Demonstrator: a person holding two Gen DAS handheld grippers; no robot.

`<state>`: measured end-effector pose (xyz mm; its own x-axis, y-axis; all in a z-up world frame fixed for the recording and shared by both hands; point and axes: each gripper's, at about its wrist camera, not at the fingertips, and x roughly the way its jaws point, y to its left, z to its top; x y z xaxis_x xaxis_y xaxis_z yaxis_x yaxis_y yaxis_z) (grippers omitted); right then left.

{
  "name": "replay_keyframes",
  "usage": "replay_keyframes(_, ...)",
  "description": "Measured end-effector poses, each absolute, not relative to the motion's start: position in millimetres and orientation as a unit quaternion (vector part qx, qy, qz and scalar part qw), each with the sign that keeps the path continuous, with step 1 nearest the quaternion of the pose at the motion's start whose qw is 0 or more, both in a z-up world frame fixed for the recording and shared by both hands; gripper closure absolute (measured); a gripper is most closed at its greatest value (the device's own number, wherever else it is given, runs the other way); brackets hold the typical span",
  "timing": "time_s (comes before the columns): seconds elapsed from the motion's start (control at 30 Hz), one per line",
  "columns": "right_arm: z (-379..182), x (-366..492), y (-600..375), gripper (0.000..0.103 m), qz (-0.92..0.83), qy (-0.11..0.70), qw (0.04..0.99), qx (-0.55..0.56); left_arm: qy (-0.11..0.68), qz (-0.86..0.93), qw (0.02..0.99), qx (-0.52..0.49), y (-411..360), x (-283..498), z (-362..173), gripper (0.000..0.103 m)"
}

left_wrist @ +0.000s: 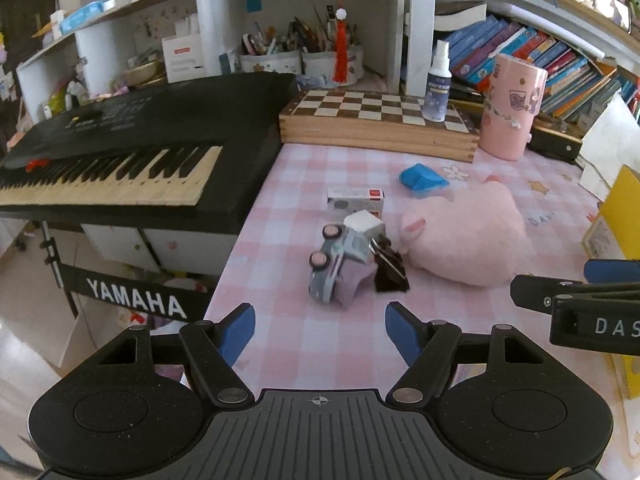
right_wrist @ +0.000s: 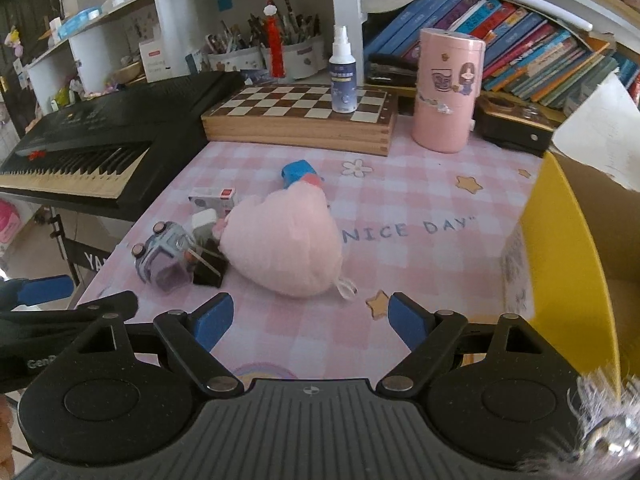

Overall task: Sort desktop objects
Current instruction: 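Close the left tool on the grey toy car while the right tool grasps the pink plush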

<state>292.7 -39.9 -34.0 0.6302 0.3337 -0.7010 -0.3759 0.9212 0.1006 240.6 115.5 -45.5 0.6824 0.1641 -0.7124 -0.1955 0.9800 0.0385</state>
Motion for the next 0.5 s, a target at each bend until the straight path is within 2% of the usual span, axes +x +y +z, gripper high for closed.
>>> replay_keyframes(0.5, -43.9, 345.8, -18.2, 0.018, 0.197, 0.388, 0.9, -0.027, 0.405, 0.065, 0.912, 0.009, 116.6, 303.3, -70.2, 0.033)
